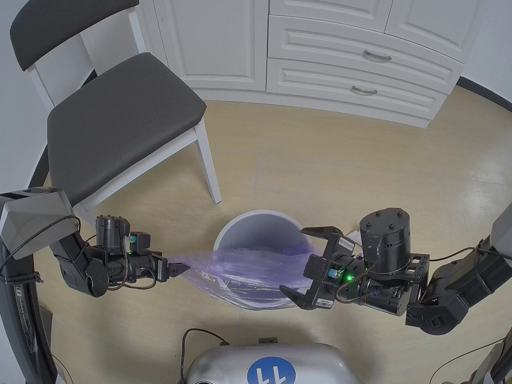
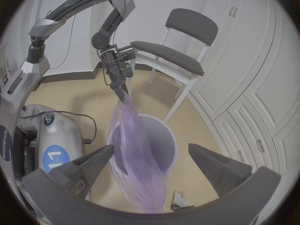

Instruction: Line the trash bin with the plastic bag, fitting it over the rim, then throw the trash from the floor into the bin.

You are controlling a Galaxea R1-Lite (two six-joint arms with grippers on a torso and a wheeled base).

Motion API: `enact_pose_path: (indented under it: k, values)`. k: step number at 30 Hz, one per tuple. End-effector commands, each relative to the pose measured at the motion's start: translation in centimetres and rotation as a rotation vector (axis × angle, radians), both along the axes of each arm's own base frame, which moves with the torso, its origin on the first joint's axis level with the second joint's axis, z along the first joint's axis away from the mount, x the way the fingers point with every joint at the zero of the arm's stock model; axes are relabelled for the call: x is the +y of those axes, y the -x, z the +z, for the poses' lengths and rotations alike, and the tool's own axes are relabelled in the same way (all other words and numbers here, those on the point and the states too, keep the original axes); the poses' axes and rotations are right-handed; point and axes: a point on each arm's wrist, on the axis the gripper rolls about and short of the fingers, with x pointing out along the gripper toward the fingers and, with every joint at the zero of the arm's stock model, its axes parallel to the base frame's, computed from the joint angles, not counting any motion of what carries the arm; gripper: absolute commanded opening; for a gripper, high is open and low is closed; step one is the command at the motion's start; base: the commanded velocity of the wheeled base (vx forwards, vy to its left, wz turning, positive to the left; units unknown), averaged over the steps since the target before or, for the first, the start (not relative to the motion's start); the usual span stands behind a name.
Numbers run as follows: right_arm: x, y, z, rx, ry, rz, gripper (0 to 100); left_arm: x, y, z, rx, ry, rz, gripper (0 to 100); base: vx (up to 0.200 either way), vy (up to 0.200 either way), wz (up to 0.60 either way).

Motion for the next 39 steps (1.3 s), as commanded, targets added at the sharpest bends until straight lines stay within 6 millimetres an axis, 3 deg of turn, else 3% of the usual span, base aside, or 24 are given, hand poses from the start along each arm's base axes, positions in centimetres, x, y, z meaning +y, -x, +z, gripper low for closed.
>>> enact_pose_path:
  k: [1,9,17,26,27,31,35,39]
  values:
    - [0.4,0.3,-1.1,0.024,0.025,0.023,100,0.1,0.0,0.0,-0.001,0.000,0.002,100,0.000,0.000,0.00]
    - [-0.1,0.5,-3.3,0.067,0.108,0.017,100,0.1,0.0,0.2,-0.006,0.000,0.005,100,0.000,0.000,0.00]
    - [0.6,-2.1,-5.3,0.098,0.122,-0.023,100,0.2,0.0,0.2,-0.008,-0.001,0.005,100,0.000,0.000,0.00]
    - [1.1,-6.4,-7.8,0.107,0.123,-0.087,100,0.4,-0.1,0.3,-0.012,-0.002,0.011,100,0.000,0.000,0.00]
    - [1.1,-6.4,-7.8,0.107,0.123,-0.087,0,0.4,-0.1,0.3,-0.012,-0.002,0.011,100,0.000,0.000,0.00]
    - [1.2,-7.5,-7.2,0.085,0.097,-0.098,0,0.4,-0.2,0.3,-0.013,-0.002,0.012,100,0.000,0.000,0.00]
    - [1.3,-9.8,-4.6,0.009,0.027,-0.133,0,0.4,-0.2,0.1,-0.010,-0.002,0.011,100,0.000,0.000,0.00]
    - [1.0,-12.2,-4.3,0.004,0.013,-0.176,0,0.4,-0.4,0.2,-0.019,0.002,0.013,100,0.000,0.000,0.00]
